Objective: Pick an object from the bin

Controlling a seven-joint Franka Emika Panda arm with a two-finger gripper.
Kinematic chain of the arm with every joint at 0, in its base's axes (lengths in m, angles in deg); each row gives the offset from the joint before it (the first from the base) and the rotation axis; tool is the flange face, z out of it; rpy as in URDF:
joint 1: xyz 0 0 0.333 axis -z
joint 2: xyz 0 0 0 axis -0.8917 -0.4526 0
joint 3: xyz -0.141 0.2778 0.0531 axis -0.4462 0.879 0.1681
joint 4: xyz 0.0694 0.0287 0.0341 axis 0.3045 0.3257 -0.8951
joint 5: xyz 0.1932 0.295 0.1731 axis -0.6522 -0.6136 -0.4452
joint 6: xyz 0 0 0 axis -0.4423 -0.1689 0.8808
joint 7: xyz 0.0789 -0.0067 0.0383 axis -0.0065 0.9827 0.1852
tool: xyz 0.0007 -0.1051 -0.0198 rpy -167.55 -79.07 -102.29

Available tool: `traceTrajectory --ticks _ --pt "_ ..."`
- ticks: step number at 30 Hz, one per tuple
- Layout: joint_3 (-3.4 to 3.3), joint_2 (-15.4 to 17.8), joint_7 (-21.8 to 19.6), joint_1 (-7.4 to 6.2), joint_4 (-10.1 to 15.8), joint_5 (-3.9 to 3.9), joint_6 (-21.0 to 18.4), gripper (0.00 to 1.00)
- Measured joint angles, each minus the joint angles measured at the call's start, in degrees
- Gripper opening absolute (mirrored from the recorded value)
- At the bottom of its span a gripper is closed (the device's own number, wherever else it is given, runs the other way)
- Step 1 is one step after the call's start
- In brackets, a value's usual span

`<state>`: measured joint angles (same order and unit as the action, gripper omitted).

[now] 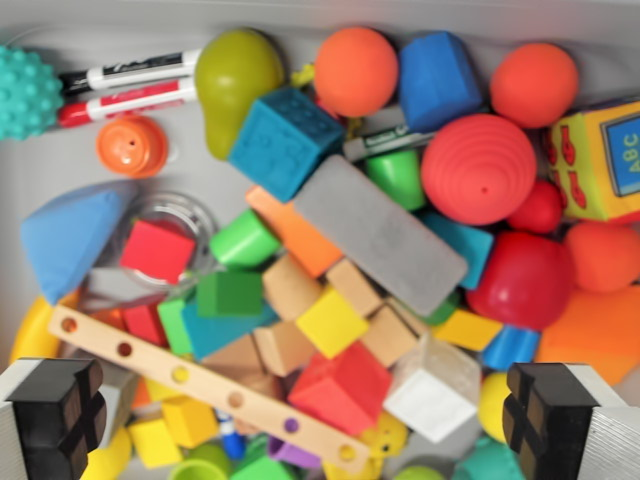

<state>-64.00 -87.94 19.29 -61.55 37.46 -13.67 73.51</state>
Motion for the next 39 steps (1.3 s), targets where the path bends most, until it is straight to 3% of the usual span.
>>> traceTrajectory --ticks 22,39 --pt "0.00 0.00 -0.96 -0.09 0.28 0.00 0.04 1.00" --pt "0.00 -0.40 -7.14 -1.12 2.14 0.18 2.10 1.00"
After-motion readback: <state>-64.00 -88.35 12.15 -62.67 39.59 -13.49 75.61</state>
